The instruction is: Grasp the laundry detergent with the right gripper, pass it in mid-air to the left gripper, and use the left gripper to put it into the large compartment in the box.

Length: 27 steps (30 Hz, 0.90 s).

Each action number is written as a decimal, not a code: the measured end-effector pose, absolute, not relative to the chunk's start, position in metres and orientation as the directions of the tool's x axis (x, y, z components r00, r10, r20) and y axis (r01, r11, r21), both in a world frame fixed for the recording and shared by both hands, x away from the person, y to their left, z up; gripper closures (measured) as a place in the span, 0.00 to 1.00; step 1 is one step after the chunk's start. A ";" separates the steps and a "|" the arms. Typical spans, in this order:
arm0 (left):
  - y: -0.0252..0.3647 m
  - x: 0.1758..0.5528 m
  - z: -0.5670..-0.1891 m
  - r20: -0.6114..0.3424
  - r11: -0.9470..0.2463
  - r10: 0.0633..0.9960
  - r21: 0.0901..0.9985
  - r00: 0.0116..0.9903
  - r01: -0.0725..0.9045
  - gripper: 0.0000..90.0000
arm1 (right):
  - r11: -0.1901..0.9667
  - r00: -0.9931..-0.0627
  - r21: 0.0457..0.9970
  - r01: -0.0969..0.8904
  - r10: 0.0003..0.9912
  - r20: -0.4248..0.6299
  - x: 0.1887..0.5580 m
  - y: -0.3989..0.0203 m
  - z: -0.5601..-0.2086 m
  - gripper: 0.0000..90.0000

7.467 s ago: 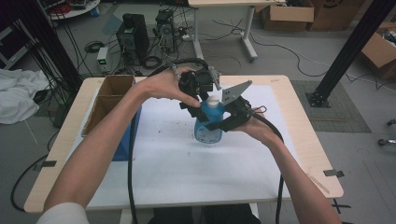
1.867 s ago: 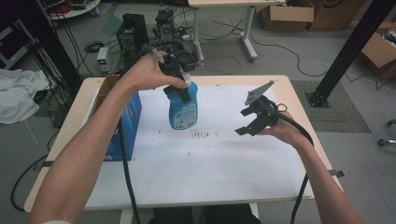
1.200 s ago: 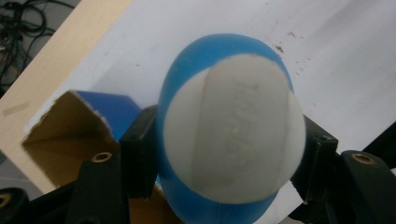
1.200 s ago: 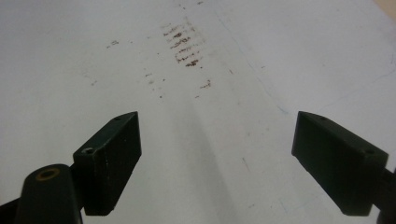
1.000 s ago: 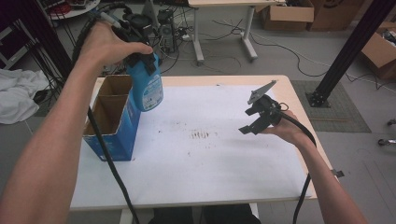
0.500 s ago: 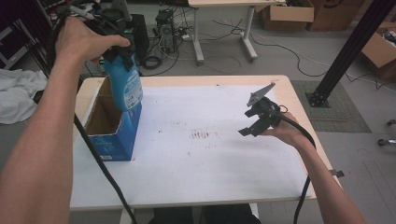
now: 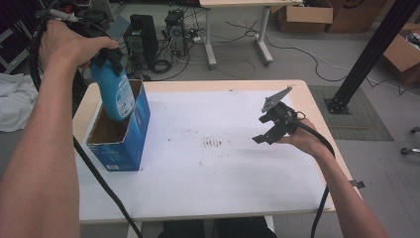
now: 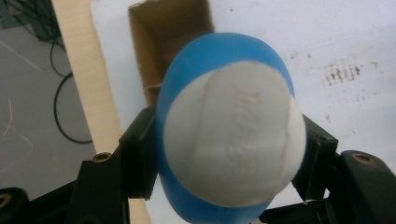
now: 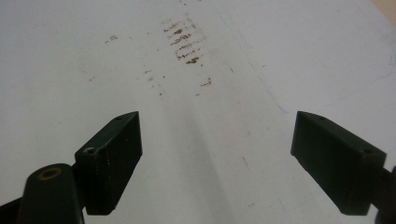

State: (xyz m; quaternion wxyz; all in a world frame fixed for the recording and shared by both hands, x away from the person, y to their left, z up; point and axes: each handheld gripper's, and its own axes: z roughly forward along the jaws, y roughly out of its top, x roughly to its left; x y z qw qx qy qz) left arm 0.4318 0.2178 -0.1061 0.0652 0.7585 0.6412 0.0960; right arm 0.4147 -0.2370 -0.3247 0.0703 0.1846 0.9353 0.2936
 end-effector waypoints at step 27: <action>0.248 0.428 -0.182 0.029 -0.052 0.998 0.182 0.048 0.982 0.42 | 0.775 -0.929 0.561 0.291 0.368 -0.027 0.411 -0.231 -0.329 0.19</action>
